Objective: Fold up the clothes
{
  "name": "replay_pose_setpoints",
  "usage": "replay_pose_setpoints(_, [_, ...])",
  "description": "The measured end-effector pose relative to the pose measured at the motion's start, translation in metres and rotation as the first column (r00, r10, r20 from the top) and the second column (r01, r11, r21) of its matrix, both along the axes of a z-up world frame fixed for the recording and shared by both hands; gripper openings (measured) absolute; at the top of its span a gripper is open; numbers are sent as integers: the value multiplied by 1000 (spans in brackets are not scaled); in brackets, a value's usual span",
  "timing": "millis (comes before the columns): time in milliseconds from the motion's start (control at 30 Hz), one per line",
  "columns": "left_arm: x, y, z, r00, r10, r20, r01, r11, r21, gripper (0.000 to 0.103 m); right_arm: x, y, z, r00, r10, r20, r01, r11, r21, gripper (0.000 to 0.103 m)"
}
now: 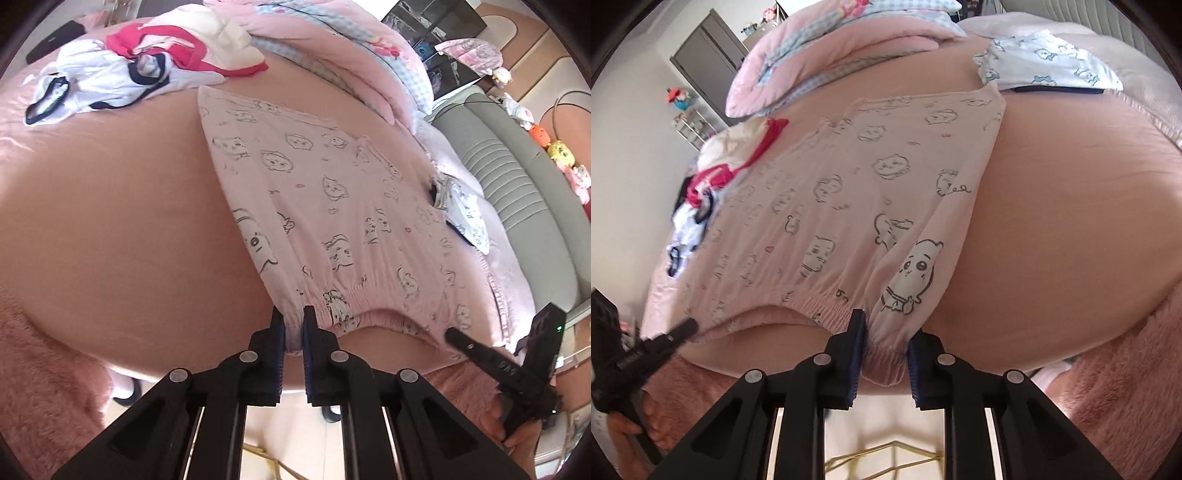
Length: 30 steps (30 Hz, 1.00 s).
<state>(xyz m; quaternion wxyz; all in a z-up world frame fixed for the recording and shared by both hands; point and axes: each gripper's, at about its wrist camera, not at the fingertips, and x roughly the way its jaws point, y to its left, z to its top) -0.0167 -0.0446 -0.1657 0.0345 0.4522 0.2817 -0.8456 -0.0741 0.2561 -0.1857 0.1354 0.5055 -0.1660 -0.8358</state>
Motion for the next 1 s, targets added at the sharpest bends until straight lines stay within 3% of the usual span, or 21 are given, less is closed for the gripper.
replay_pose_setpoints(167, [-8, -11, -41, 991, 7, 137, -24, 993, 119, 8, -6, 5, -29, 996, -34, 86, 34, 999, -6, 20])
replay_pose_setpoints(267, [-5, -19, -37, 987, 15, 162, -39, 989, 145, 10, -6, 7, -27, 995, -18, 103, 17, 1000, 12, 20])
replay_pose_setpoints(333, [-2, -25, -33, 984, 21, 177, -50, 986, 161, 11, -3, 3, -20, 994, -2, 105, -7, 997, 77, 20])
replay_pose_setpoints(367, [1, -28, -28, 984, 30, 177, -59, 985, 160, 11, 0, 3, -17, 994, 6, 112, -18, 994, 104, 25])
replay_pose_setpoints(433, [5, -32, -10, 987, 38, 156, -55, 992, 110, 10, 5, 9, -6, 995, 17, 103, -31, 990, 141, 26])
replay_pose_setpoints(533, [-11, -31, 18, 994, -31, 106, 35, 999, -41, 11, -2, 11, 19, 999, 43, 4, -42, 975, 220, 26])
replay_pose_setpoints(600, [-31, -26, 25, 991, -113, 74, 121, 986, -116, 11, -7, 12, 37, 996, 65, -62, -45, 961, 273, 27])
replay_pose_setpoints(667, [-58, -17, 18, 978, -200, 64, 207, 967, -145, 11, -24, -9, 41, 985, 136, -108, -94, 941, 326, 33])
replay_pose_setpoints(733, [-85, -8, 4, 958, -272, 88, 283, 947, -150, 11, -43, -33, 29, 976, 191, -106, -140, 918, 372, 34])
replay_pose_setpoints(833, [-95, -9, -30, 931, -237, 277, 297, 933, -203, 11, -67, -47, -12, 983, 173, 65, -185, 889, 419, 34])
replay_pose_setpoints(900, [-79, -21, -32, 936, -227, 268, 287, 934, -213, 11, -59, -32, -18, 984, 154, 85, -175, 899, 401, 34])
replay_pose_setpoints(1000, [-62, -42, -28, 936, -157, 316, 241, 939, -245, 12, -44, -13, -13, 985, 146, 88, -170, 899, 403, 35])
